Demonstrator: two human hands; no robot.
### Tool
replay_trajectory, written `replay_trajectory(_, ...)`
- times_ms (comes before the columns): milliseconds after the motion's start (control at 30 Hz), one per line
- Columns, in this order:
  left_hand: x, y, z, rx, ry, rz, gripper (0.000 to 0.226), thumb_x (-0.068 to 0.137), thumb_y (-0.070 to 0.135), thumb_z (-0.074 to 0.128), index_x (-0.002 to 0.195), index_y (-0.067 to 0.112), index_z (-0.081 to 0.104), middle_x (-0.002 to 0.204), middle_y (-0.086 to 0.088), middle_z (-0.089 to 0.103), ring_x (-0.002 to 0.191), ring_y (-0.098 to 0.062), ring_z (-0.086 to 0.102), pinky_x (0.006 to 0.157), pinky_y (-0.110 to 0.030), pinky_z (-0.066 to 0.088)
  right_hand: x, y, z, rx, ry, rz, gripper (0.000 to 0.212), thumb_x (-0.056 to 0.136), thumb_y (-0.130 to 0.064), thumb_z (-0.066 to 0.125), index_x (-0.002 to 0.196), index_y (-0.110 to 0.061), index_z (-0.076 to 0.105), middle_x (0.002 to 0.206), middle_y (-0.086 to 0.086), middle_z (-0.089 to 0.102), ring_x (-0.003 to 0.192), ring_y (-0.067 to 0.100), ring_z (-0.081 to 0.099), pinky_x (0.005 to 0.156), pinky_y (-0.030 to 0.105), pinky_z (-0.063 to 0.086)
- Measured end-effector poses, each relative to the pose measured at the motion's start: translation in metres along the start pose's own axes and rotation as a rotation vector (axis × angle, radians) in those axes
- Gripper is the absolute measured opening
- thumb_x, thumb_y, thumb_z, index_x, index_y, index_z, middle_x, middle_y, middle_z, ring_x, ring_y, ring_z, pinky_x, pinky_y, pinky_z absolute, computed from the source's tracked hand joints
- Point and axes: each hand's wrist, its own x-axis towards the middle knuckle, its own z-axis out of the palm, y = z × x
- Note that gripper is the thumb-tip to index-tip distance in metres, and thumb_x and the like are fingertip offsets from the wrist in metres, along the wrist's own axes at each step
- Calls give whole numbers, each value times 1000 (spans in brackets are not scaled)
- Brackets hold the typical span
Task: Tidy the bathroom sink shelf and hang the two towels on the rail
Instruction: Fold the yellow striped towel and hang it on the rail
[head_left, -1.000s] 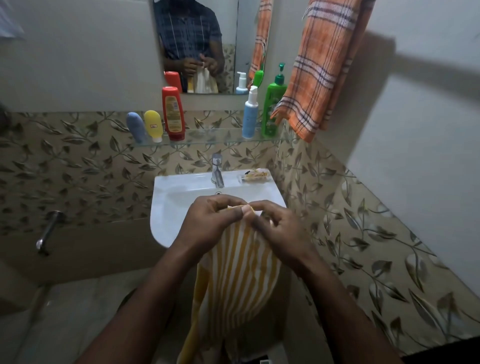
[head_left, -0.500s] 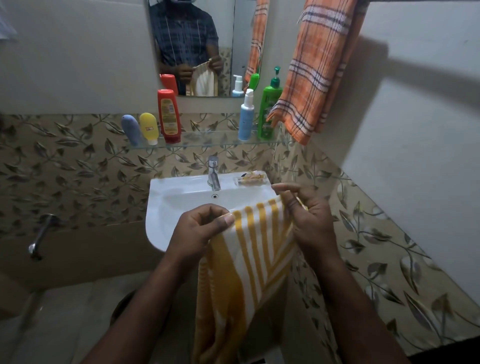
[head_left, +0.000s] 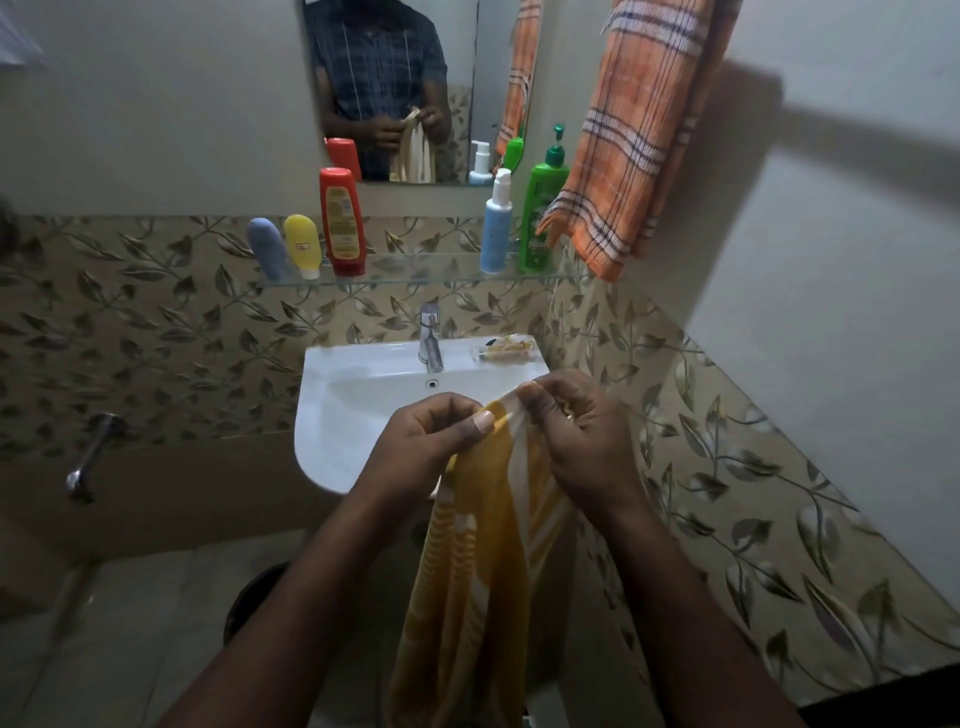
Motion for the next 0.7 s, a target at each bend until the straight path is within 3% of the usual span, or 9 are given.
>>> replay_trajectory(133,-6,-11,-8,-25,42,-19,11,97,23,70,90,16,75,82,5,70,75,-8,66,64,-21,52,0,7,-14,-7,40,61,15,102,-24,68,94,-17,78,86,-2,75,81,15,71,70,32,59)
replay_trajectory(233,-9,-16,-7,32,78,9,9,97,22,72,89,19,77,84,5,73,76,-6,67,62,-19,52,-9,19,-13,-61,-28,113,13,103,-16,65,100,-19,77,91,-10,75,82,9,72,71,31,60)
replay_trajectory(333,-6,-20,-5,95,93,18,8,96,24,74,90,21,79,86,-1,76,79,-8,70,64,-18,53,-16,29,-11,-52,-47,129,27,102,-3,61,101,-24,78,108,-15,77,103,0,71,85,22,57)
replay_trajectory(400,-9,-23,-5,144,78,36,7,95,25,77,89,23,80,87,-5,75,78,-8,69,65,-19,52,-26,29,-7,20,-89,168,28,103,-2,56,101,-22,75,119,-13,76,115,0,68,90,24,57)
replay_trajectory(467,-12,-33,-4,188,107,33,7,94,23,78,88,23,81,86,-6,75,77,-7,68,65,-18,52,-34,32,3,105,-181,234,26,104,-3,53,102,-21,71,110,-11,76,104,7,71,83,30,58)
replay_trajectory(533,-15,-42,-3,183,156,33,8,95,21,77,87,21,80,85,-2,75,77,-6,69,66,-18,52,-44,34,13,92,-185,261,20,105,-12,54,102,-25,70,101,-12,72,93,8,69,77,32,58)
replay_trajectory(600,-15,-45,-4,164,189,25,8,95,19,76,87,18,78,83,1,77,76,-5,71,66,-18,53,-47,34,19,64,-174,265,16,104,-36,56,100,-29,71,99,-12,73,94,7,69,82,35,58)
replay_trajectory(700,-12,-42,-5,174,163,34,7,95,17,76,89,14,79,85,-3,78,77,-8,72,67,-21,55,-46,34,18,-111,-272,218,37,86,-69,66,90,-32,72,82,-9,72,76,9,68,67,42,57)
